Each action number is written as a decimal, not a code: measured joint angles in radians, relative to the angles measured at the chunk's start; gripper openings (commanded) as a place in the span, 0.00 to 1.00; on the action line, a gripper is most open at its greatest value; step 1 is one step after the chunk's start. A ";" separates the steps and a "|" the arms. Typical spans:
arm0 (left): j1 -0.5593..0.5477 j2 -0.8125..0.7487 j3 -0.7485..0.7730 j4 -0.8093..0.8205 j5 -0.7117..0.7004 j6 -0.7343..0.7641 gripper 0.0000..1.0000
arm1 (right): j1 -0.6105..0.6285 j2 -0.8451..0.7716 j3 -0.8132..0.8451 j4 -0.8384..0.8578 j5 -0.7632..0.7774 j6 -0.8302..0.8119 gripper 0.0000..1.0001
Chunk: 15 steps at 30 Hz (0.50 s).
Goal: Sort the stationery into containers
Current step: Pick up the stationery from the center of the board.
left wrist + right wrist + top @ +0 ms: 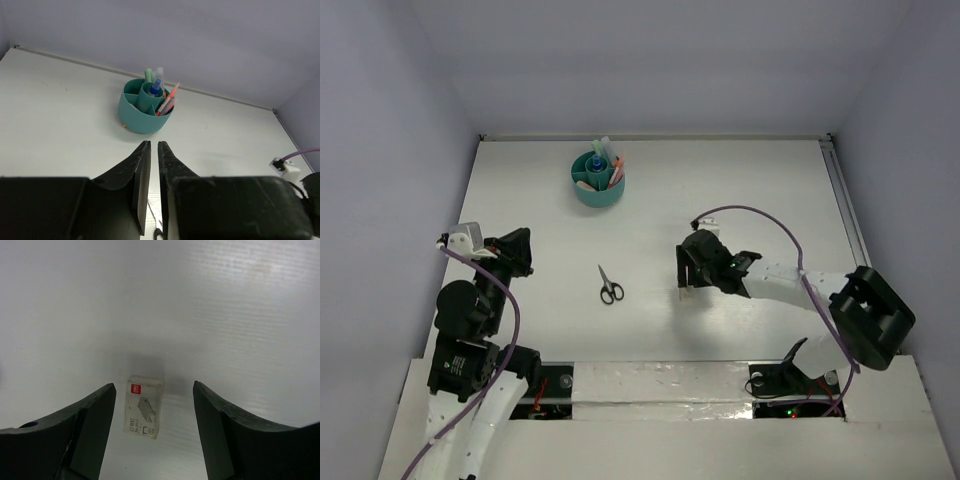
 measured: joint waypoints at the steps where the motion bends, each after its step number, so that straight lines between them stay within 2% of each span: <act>1: 0.000 0.000 0.000 0.000 0.000 0.000 0.09 | 0.000 0.017 0.000 -0.014 -0.009 0.003 0.66; 3: 0.000 -0.001 0.000 0.000 0.000 0.000 0.09 | 0.004 0.063 0.005 -0.042 -0.029 0.008 0.63; 6: 0.000 -0.002 0.000 -0.001 -0.002 0.000 0.09 | 0.014 0.116 0.031 -0.055 -0.042 0.013 0.49; 10: 0.000 -0.003 0.000 0.000 -0.004 0.000 0.09 | 0.019 0.151 0.070 -0.073 -0.048 0.001 0.15; 13: 0.000 -0.003 0.000 0.000 -0.004 0.000 0.09 | 0.022 0.173 0.109 -0.101 -0.055 -0.020 0.06; 15: 0.000 -0.003 0.000 0.000 -0.005 0.000 0.09 | 0.026 0.188 0.144 -0.113 -0.055 -0.040 0.05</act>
